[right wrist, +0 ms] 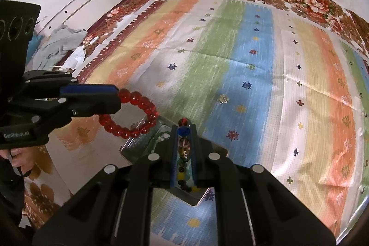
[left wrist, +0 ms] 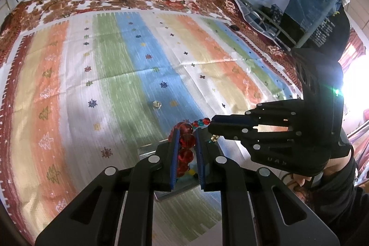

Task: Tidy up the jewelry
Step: 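Lower both bracelets into the tray and open both grippers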

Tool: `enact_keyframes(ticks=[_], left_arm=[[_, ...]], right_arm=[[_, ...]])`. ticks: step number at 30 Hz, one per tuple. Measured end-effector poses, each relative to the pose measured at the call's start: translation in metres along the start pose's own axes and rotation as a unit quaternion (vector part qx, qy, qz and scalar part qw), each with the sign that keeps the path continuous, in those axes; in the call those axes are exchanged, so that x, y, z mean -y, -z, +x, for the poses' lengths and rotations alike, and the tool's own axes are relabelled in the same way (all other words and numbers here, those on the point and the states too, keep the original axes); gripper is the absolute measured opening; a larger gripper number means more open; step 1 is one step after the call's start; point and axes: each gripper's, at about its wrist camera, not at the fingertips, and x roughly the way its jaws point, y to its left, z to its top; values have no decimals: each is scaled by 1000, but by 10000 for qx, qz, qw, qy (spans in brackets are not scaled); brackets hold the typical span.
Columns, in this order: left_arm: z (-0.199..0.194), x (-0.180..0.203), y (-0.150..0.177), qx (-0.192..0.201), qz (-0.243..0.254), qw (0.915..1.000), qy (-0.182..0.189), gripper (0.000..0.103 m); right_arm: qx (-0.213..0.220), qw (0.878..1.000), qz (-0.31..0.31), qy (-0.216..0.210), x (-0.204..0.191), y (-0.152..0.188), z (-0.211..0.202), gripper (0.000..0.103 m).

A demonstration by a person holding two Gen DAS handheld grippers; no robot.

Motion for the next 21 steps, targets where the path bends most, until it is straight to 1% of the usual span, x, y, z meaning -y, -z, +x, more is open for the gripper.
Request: enact_keyframes(ticks=[10, 13, 14, 17, 21], left_arm=[[4, 2, 3, -64, 34, 10000, -9, 13], [4, 2, 3, -50, 27, 10000, 6, 13], [4, 1, 3, -45, 24, 10000, -8, 13], [6, -1, 2, -46, 14, 10000, -40, 13], [8, -6, 0, -85, -31, 9999, -91, 13]], right_arm=[[-122, 9999, -26, -35, -2, 6, 5, 11], [-199, 9997, -51, -94, -4, 7, 7, 13], [-197, 9998, -8, -65, -2, 7, 8, 16], [-168, 9998, 74, -36, 3, 4, 8, 16], [-258, 9994, 239, 64, 16, 0, 17, 17]])
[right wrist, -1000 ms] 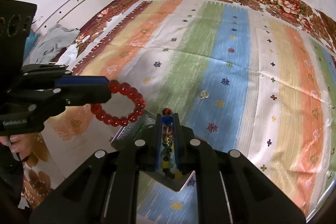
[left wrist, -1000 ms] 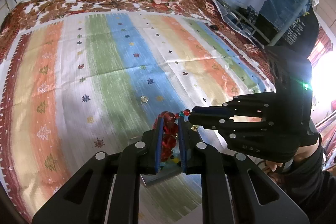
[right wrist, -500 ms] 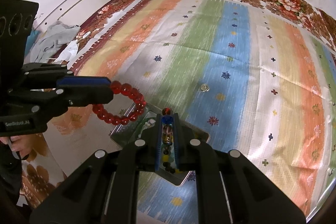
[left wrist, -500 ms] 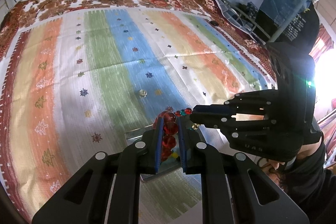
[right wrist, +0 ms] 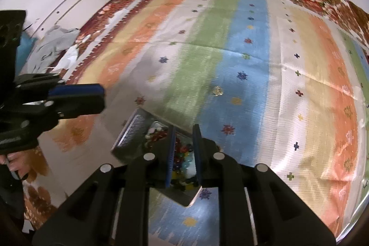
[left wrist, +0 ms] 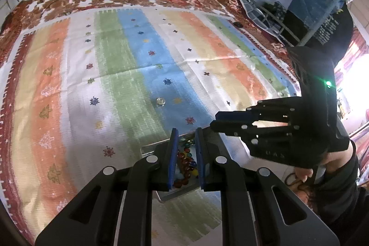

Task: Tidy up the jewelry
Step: 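Lower both bracelets into the tray and open both grippers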

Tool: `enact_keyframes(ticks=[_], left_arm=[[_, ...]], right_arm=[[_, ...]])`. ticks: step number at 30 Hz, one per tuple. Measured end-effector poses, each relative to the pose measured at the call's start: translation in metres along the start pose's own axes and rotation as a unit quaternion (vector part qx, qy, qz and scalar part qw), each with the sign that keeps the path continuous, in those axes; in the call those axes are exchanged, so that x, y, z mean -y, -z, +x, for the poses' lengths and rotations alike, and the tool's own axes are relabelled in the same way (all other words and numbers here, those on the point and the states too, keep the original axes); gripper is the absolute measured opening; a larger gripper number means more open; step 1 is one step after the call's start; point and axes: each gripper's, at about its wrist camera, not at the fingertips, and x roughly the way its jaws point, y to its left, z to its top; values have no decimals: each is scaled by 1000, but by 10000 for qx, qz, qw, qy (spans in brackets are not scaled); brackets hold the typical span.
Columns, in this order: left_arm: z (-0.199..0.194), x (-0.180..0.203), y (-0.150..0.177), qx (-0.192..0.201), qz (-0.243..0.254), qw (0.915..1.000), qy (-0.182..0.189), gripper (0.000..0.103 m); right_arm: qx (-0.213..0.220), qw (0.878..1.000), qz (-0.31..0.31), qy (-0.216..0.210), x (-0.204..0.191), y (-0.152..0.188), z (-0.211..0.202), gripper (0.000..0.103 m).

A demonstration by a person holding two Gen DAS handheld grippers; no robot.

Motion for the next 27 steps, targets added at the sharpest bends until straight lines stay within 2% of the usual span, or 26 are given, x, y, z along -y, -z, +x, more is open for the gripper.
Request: enact_keyframes(ticks=[6, 10, 21, 27], left_arm=[[1, -5, -4, -26, -24, 10000, -5, 16], [5, -11, -6, -88, -5, 9998, -182, 18], [9, -23, -14, -147, 29, 9990, -417, 26], [9, -23, -15, -144, 22, 9990, -429, 27]], right_arm=[[-27, 10000, 37, -23, 5, -8, 6, 19], [-80, 9999, 76, 88, 12, -16, 12, 27], [-175, 9998, 79, 108, 18, -24, 21, 30], [-210, 9997, 65, 89, 20, -28, 24, 33]])
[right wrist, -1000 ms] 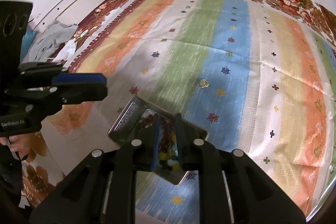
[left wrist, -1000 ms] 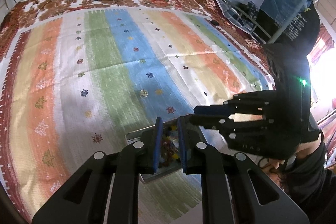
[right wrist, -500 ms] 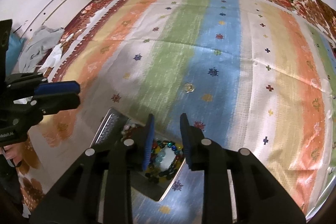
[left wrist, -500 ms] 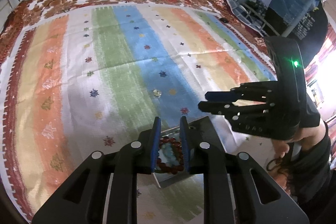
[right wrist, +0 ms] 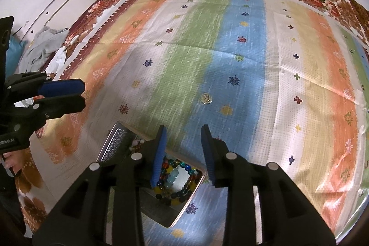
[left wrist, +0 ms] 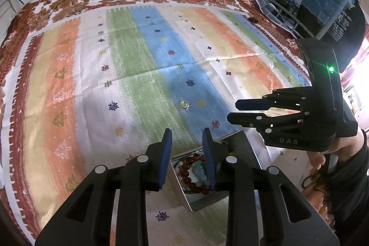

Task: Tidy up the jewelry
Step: 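Lower both bracelets into the tray and open both grippers, then move the right gripper down toward the small silver ring on the cloth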

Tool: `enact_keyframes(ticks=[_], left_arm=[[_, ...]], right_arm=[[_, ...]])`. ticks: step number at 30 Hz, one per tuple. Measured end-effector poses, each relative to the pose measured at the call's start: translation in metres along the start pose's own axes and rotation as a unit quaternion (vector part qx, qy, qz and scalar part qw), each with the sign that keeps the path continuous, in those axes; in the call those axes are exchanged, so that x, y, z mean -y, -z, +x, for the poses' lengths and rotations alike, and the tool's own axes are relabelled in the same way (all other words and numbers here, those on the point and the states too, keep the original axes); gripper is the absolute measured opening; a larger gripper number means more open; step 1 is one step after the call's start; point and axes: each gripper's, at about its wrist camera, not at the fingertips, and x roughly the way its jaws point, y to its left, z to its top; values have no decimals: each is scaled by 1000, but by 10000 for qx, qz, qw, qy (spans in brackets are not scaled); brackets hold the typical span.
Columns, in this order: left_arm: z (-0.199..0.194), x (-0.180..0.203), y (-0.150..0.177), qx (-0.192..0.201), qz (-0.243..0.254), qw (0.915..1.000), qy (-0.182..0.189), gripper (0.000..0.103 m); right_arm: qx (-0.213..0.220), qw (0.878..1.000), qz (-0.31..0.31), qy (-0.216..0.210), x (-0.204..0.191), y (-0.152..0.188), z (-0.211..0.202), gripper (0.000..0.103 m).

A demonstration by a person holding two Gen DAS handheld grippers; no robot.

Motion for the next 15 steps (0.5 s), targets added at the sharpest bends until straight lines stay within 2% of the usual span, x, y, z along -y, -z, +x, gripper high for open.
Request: enact_keyframes(ticks=[6, 8, 11, 15], left_arm=[[6, -12, -5, -61, -48, 10000, -34, 30], [9, -15, -7, -101, -83, 9999, -41, 30], [14, -18, -9, -161, -112, 9998, -83, 30], [15, -19, -9, -198, -110, 9997, -101, 32]], right_arm=[[-99, 9999, 101, 2, 7, -6, 9, 35], [-151, 9996, 212, -59, 12, -8, 14, 40], [-167, 9992, 325, -140, 16, -12, 16, 40], [-73, 9994, 297, 159, 10, -14, 16, 41]])
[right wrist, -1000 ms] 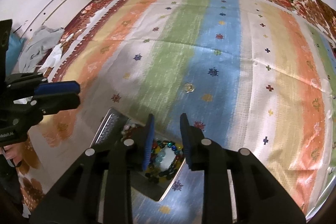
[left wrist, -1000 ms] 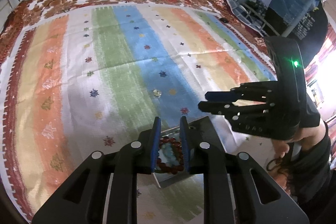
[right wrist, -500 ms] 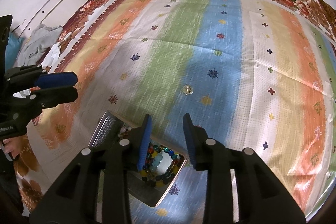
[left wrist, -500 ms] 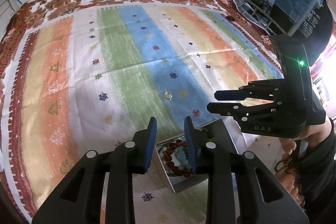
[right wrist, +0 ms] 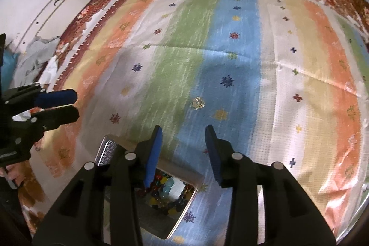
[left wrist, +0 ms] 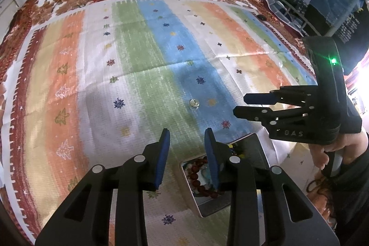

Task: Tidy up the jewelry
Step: 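Move the right gripper down toward the small silver ring on the cloth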

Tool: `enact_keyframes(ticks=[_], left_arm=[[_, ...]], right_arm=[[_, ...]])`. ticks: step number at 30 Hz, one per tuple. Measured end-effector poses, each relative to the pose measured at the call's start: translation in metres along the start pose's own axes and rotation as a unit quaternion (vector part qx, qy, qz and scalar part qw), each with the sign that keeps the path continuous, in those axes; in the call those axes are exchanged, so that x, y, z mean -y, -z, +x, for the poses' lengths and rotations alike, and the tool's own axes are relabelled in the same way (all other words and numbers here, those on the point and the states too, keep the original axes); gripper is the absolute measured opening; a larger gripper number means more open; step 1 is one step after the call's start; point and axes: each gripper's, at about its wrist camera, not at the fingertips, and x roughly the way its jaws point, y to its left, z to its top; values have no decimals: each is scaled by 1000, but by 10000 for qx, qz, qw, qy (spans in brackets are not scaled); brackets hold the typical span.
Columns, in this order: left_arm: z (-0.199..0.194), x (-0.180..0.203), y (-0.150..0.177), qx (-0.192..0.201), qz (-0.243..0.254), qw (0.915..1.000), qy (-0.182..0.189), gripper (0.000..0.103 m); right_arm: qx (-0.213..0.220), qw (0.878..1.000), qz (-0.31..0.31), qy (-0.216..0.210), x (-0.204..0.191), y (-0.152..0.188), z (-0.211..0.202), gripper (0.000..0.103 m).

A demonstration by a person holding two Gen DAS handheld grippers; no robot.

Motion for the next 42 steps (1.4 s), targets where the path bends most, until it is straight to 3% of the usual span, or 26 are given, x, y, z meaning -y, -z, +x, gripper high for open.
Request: enact_keyframes(ticks=[5, 8, 19, 24, 42], left_arm=[[3, -3, -2, -36, -42, 10000, -12, 33], [7, -6, -5, -81, -89, 9999, -32, 33], [22, -17, -10, -254, -177, 9994, -164, 33], [37, -22, -13, -452, -186, 9987, -135, 33], [31, -23, -14, -343, -314, 9989, -92, 36]], right_arm=[[-41, 9990, -240, 367, -19, -2, 13, 42], [-95, 9992, -268, 293, -21, -5, 19, 46], [-311, 9994, 51, 132, 4, -26, 39, 46], [-418, 9987, 203, -210, 10, -28, 41, 46], [-1068, 9942, -56, 70, 8, -43, 101, 47]])
